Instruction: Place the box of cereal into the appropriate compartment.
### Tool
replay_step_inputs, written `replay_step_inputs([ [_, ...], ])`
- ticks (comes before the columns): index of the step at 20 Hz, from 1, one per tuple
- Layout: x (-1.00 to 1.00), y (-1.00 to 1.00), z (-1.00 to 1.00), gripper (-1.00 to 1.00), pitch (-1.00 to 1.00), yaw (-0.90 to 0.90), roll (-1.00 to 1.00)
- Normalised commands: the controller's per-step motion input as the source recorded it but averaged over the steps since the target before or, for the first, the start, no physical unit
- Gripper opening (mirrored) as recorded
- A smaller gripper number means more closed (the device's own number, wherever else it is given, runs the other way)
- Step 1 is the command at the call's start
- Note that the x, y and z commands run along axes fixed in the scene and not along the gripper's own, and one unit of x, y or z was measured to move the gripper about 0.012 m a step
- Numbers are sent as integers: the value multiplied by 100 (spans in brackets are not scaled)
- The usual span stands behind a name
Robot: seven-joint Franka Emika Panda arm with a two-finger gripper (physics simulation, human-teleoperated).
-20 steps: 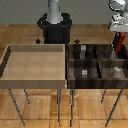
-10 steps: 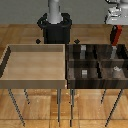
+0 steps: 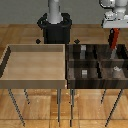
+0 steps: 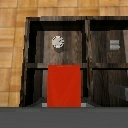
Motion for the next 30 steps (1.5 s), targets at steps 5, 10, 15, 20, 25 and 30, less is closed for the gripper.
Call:
replay_step_inputs([
  [5,0,0,-40,-100,0,0,0],
  [10,-20,0,-60,-100,0,0,0],
  [15,-40,0,-60,-100,0,0,0],
  [20,-60,0,-20,-100,0,0,0],
  [25,0,0,-40,-100,0,0,0],
  [30,0,0,-80,100,0,0,0],
])
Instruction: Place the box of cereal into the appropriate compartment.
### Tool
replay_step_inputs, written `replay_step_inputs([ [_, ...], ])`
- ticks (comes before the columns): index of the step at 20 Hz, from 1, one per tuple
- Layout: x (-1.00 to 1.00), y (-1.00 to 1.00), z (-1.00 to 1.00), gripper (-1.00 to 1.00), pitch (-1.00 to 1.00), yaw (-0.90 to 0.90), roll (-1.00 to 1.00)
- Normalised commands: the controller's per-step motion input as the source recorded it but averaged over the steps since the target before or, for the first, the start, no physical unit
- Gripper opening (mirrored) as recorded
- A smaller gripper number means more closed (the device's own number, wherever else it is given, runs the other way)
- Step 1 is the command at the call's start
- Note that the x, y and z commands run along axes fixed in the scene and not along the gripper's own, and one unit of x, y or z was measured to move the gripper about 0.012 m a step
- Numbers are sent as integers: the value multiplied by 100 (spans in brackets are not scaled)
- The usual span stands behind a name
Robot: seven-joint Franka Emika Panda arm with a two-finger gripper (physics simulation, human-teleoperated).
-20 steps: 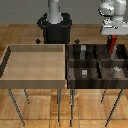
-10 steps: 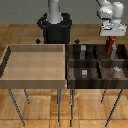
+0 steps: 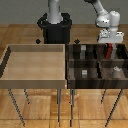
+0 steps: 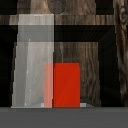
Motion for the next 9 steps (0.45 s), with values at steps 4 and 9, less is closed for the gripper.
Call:
replay_step_inputs([
  [4,0,0,0,100,0,0,0],
  [9,0,0,0,100,0,0,0],
])
